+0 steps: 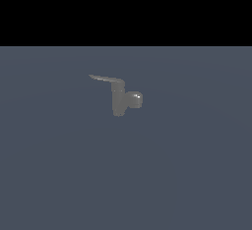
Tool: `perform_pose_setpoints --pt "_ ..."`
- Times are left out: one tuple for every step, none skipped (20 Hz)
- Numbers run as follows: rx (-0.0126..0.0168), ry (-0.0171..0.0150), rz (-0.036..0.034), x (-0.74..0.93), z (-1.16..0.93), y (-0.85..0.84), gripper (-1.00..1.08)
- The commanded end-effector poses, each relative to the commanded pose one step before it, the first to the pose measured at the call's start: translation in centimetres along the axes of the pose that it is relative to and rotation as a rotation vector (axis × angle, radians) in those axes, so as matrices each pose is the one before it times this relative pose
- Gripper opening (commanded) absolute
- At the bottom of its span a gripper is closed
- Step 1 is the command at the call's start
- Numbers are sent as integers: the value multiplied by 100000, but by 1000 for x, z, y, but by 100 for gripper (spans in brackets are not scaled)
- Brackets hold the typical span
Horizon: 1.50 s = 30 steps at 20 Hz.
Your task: Turn on the faucet by rotating a designated handle.
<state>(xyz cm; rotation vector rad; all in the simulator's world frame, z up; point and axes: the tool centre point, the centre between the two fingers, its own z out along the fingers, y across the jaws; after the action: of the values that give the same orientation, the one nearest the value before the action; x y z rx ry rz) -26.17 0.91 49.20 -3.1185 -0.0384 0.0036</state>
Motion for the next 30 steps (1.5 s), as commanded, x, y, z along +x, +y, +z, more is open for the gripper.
perform_pose_setpoints --pt "0 0 0 0 0 1 -100" --pt "-69 -63 -28 -3 14 1 -100" --pt "-254 -241 -105 17 59 -29 -100" --pt "-391 -367 -165 13 88 -28 -100" --pt "-552 -509 -237 18 122 -42 -100" --pt "-713 -642 -316 18 153 -53 -100" --pt "-824 -717 -382 10 170 -58 -100" --pt "-709 -590 -349 -3 139 -47 -100" --pt "-548 -432 -291 -16 101 -32 -100" --pt "-387 -283 -227 -24 66 -19 -100" --pt "-220 -139 -151 -28 33 -7 -100" --pt "-44 -6 -53 -21 1 4 -100" --pt "124 90 73 9 -21 5 -100" --pt "177 79 156 45 -19 -2 -100" --pt "179 31 208 77 -8 -11 -100" --pt "199 -6 274 112 1 -20 -100" --pt "232 -33 349 149 8 -30 -100" --pt "281 -50 436 188 12 -40 -100" --pt "355 -53 544 229 14 -47 -100" --pt "439 -49 659 271 14 -57 -100" --pt "514 -51 772 312 16 -66 -100" --pt "571 -63 876 351 21 -77 -100" --pt "612 -85 974 388 30 -89 -100" --pt "657 -107 1081 427 39 -102 -100" --pt "708 -126 1197 467 49 -116 -100" --pt "756 -146 1321 508 60 -132 -100" --pt "795 -172 1444 548 74 -149 -100" --pt "830 -199 1574 588 91 -167 -100" --pt "860 -228 1708 628 109 -188 -100" --pt "884 -258 1848 668 130 -211 -100"
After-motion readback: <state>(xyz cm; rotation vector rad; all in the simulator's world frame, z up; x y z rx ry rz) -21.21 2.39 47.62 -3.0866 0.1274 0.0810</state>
